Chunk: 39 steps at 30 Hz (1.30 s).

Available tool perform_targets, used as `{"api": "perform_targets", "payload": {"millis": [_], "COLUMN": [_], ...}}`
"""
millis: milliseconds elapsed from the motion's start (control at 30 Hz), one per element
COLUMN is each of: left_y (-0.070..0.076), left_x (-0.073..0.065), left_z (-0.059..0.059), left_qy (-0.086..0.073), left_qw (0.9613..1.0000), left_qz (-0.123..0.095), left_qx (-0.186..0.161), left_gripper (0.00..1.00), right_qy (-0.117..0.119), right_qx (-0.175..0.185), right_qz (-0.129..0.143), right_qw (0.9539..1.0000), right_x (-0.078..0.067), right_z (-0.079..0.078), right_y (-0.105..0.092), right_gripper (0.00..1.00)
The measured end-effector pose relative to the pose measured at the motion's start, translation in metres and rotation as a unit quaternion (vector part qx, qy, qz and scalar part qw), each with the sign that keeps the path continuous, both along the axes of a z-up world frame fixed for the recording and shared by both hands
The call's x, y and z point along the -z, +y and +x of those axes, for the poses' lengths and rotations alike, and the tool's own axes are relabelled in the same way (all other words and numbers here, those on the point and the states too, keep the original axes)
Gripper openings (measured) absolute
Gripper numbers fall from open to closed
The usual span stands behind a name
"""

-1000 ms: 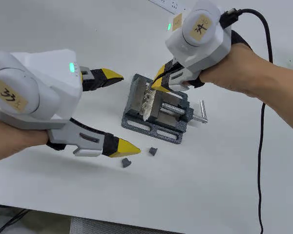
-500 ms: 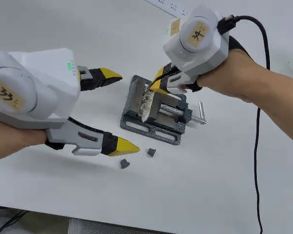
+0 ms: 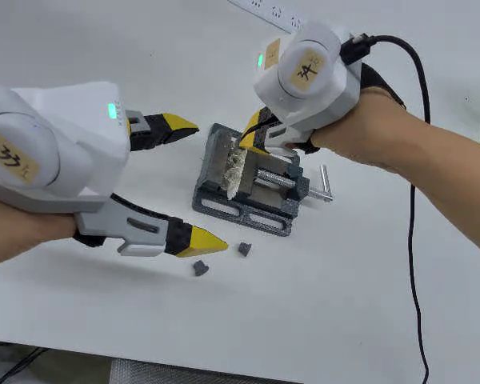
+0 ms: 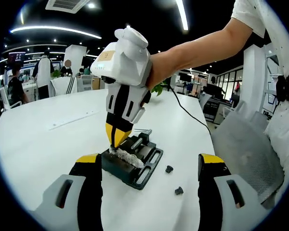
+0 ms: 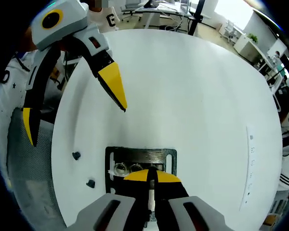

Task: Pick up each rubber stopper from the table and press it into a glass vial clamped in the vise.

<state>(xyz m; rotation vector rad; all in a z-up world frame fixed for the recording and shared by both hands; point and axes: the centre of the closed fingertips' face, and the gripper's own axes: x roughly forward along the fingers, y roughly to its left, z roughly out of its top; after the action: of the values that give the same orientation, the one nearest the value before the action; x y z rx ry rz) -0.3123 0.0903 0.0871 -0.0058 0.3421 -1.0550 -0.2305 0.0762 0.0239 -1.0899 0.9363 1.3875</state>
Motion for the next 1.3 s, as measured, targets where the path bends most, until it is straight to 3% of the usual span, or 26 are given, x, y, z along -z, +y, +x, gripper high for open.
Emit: {"api": "perform_targets", "payload": {"millis": [167,367,833,1300], "left_y": [0.003,0.007,0.008,0.011], "left_x": [0.002,0.001,-0.001,0.001], "left_z": [-0.002,-0.002,-0.005,-0.008], "left_qy": [0.001,0.002,0.003,0.006], "left_qw": [0.9999,0.9999,0.9997,0.9993], "left_qz": [0.010,0.014,0.023,0.035], "left_qx": [0.003,0.001,0.002,0.007], "left_gripper": [0.81,0.81,0.81,0.81], "right_qy": [0.006,0.025,0.013,0.015], "right_qx": [0.004,0.042,0.028,0.046], "right_qz": [0.012,0.041,0.053,0.075], "right_qw": [0.9999,0.9980,0.9981,0.9960], "right_x": [0.000,-0.002,-0.003,-0.013], "right_z": [0.000,0.001,0.001,0.001], "right_y": [-0.001,-0.002,-0.004,-0.006], "right_gripper": [0.00,0.00,0.00,0.04]}}
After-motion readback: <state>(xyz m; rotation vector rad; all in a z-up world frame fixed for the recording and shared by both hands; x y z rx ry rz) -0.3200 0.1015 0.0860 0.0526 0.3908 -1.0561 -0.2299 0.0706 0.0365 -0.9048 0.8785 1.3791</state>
